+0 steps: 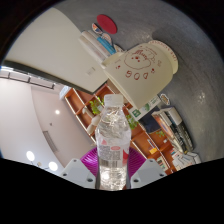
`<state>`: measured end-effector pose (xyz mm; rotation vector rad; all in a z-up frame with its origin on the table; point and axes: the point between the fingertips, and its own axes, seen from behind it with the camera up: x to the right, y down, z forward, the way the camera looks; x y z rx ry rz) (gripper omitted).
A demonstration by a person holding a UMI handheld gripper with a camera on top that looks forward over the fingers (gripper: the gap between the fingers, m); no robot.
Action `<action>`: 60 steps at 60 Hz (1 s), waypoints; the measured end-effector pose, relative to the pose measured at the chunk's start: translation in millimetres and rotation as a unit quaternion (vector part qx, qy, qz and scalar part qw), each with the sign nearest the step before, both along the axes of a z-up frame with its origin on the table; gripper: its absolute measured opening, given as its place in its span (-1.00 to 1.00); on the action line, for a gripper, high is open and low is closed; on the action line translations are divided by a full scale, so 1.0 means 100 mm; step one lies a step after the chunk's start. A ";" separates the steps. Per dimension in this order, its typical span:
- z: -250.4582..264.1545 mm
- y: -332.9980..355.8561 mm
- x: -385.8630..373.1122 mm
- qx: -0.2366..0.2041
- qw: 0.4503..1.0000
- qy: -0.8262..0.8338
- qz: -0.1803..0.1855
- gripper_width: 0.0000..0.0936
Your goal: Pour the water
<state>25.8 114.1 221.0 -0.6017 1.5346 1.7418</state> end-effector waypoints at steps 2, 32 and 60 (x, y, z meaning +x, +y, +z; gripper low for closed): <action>-0.03 0.00 -0.01 -0.007 1.000 -0.001 0.006 -0.19; 0.37 -0.19 0.03 -0.097 0.829 -0.551 -0.012 -0.19; -0.27 -0.48 2.62 -0.397 0.356 -0.839 -0.108 -0.15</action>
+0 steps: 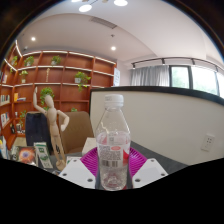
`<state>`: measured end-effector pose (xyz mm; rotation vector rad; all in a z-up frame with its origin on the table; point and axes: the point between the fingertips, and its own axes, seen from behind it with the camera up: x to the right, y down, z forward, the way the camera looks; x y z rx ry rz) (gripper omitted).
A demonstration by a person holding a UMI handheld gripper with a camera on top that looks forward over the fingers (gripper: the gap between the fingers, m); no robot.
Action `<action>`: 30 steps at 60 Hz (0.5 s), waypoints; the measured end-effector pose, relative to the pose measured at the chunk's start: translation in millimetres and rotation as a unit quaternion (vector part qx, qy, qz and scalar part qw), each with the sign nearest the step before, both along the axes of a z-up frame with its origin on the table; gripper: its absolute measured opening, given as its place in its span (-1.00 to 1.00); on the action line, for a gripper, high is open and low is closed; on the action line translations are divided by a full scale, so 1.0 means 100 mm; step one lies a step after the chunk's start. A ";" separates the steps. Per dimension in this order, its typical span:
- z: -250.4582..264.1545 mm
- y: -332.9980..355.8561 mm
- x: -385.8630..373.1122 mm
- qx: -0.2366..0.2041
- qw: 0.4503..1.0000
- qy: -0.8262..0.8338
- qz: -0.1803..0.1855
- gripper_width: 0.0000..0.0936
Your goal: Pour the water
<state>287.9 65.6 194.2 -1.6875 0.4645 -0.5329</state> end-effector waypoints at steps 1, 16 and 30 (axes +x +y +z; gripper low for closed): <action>0.02 0.02 -0.03 -0.003 1.000 0.003 -0.002 -0.15; -0.60 0.21 0.34 -0.024 0.999 0.025 -0.016 -0.15; -0.91 0.39 0.36 -0.020 0.999 0.029 -0.008 -0.10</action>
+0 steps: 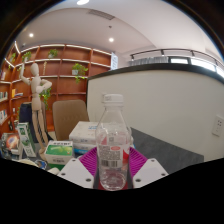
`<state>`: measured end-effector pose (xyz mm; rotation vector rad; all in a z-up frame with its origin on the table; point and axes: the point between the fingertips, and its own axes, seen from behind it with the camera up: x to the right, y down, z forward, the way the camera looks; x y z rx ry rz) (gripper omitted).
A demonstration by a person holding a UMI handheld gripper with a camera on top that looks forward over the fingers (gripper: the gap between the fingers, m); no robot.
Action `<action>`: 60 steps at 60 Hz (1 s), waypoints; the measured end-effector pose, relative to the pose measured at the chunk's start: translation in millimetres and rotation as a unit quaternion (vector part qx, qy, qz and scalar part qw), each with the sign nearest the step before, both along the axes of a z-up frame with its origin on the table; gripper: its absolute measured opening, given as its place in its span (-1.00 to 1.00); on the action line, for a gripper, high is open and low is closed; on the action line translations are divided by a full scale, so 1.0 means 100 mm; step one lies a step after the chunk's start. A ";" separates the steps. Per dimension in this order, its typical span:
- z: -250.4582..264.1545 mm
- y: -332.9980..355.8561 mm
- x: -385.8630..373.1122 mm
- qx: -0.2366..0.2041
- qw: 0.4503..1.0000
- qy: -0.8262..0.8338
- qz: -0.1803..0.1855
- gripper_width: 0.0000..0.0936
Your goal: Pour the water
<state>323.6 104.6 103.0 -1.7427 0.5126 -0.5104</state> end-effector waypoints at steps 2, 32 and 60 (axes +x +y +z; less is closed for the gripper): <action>-0.03 0.00 0.00 -0.002 1.000 0.003 -0.002 -0.10; -0.10 -0.27 -0.27 0.010 0.997 0.067 0.028 0.90; 0.09 -1.81 -1.40 0.019 0.991 0.079 0.108 0.90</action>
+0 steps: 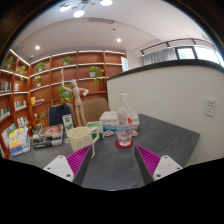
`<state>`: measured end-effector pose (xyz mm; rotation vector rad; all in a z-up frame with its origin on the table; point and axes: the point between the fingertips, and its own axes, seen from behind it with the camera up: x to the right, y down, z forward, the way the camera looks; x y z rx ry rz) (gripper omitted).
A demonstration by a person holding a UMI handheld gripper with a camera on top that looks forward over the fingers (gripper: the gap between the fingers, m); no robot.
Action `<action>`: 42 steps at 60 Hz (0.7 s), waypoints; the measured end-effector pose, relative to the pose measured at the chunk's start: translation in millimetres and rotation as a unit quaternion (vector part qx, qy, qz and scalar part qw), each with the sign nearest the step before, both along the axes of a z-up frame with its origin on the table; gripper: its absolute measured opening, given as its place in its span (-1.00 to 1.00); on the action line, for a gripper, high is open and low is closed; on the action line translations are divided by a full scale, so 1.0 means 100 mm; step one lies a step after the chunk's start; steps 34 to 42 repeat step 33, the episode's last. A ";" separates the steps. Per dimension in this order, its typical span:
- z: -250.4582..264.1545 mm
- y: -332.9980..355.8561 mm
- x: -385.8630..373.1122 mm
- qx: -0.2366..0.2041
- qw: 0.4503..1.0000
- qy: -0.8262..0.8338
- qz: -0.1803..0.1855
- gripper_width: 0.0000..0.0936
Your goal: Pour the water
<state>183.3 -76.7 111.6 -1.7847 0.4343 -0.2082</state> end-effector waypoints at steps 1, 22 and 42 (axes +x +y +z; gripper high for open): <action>0.00 -0.04 -0.05 -0.001 1.000 -0.003 0.003 0.90; -0.08 -0.37 -1.18 -0.014 0.991 -0.026 0.134 0.90; 0.04 -0.38 -1.73 0.006 0.980 -0.027 0.197 0.89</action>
